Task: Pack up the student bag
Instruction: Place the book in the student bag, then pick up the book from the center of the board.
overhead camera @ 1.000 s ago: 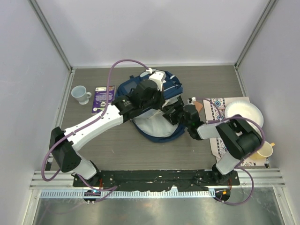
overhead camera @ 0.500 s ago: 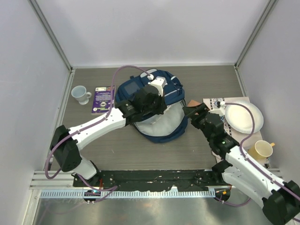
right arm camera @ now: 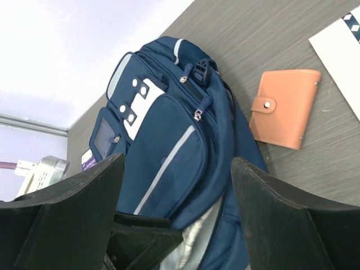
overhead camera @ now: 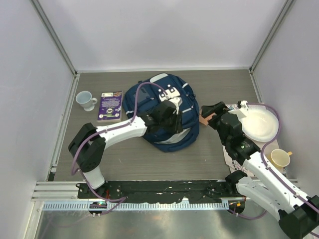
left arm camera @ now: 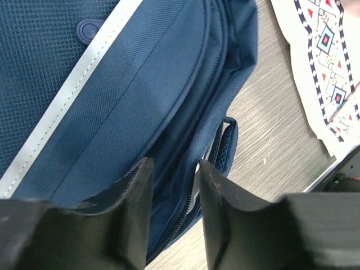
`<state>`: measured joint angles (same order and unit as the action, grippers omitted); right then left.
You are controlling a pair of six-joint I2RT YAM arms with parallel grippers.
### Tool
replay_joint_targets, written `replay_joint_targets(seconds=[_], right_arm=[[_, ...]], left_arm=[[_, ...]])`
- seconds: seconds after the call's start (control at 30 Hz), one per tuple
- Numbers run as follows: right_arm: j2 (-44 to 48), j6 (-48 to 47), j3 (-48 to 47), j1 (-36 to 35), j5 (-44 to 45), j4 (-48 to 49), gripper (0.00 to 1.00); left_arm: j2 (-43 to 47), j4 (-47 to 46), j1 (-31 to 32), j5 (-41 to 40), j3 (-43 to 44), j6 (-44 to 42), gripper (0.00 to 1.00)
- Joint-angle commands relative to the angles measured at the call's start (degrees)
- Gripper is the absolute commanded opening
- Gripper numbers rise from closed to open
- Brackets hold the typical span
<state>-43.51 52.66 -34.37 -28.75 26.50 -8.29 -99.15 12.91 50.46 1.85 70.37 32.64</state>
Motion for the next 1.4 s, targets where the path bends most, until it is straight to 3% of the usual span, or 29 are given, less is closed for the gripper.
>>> replay_joint_targets(seconds=[0.0,0.03,0.13,0.23,0.43,0.67,1.0,1.37], right_arm=[[-2.63,-2.92,-4.74,0.28,-1.18,2.05,0.82],[-3.51,-3.18,-5.18,0.1,-1.89,2.32,0.82],[-6.93,-3.53,-6.85,0.19,-4.78,3.54,0.82],[-11.41,-4.5,-8.69,0.19,-11.01,5.91,0.82],[-24.57,-5.47,-13.61,-0.42,-28.66,13.56,0.8],[-38.83,-7.93,-24.15,-7.19,-34.49,15.15,0.78],[-61.24,-5.21,-41.11,-14.57,-37.49,15.41,0.69],[-79.97,-4.5,-61.95,-18.8,-35.82,11.81,0.67]], left_arm=[[6.94,-2.98,-0.62,-1.4,-0.67,0.32,0.53],[8.52,-2.8,-0.62,-3.32,-1.02,-0.03,0.69],[15.03,-2.1,-0.62,-8.94,-2.51,-1.26,0.91],[21.18,0.62,-1.41,-16.75,-4.53,-3.11,1.0],[29.53,5.99,-12.82,-18.38,-13.31,0.05,0.99],[33.33,8.53,-27.67,-17.32,-21.15,2.16,1.0],[30.52,11.61,-40.6,-20.75,-20.54,3.39,1.0],[23.84,1.79,-52.37,-14.08,-21.76,0.05,1.0]])
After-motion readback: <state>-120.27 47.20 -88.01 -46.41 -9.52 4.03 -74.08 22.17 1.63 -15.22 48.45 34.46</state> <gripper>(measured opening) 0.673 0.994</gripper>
